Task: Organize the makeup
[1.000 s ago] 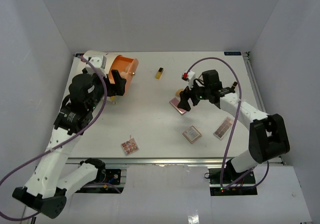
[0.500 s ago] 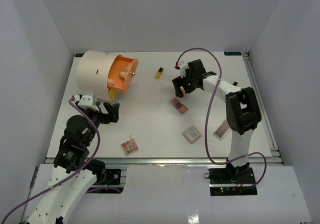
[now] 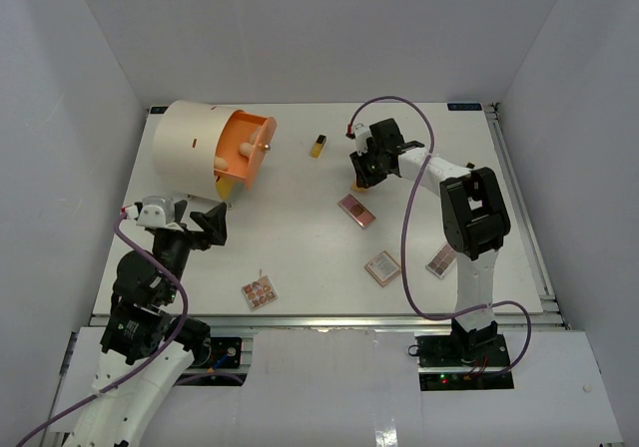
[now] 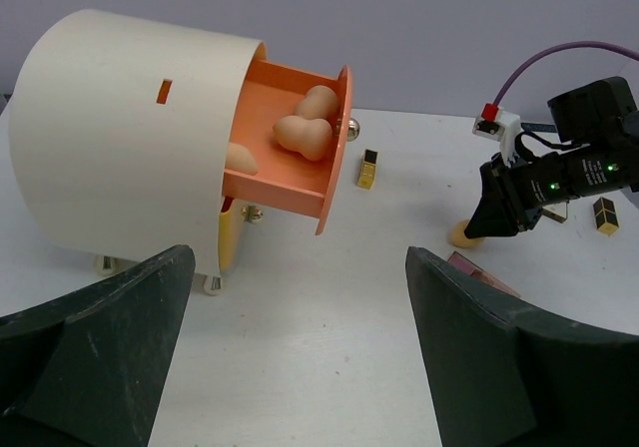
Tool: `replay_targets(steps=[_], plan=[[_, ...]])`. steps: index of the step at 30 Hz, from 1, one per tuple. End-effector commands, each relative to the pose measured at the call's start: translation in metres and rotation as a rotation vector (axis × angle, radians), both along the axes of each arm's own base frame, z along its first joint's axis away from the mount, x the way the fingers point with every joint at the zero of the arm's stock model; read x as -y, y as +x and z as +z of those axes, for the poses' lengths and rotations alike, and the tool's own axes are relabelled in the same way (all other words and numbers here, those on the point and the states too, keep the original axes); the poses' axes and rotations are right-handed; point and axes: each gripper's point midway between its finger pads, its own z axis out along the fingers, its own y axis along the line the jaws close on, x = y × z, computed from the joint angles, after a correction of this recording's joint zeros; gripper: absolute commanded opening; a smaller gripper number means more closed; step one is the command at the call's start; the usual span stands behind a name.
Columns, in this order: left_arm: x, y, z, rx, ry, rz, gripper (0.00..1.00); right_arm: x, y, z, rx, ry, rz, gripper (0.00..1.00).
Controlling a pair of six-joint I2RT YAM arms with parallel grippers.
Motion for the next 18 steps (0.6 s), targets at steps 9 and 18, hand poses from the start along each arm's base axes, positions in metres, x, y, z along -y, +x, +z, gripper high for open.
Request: replay_targets(steps=[9, 18], plan=[[-0.004, 0.004, -0.001, 0.004, 0.006, 0.029, 0.98, -0.057, -0.012, 0.146, 0.39, 0.067, 0.342, 0.08], [-0.018, 0.001, 0.001, 0.016, -0.01, 0.1, 0.98, -0.157, -0.035, 0.323, 0.817, 0.23, 0.533, 0.08]])
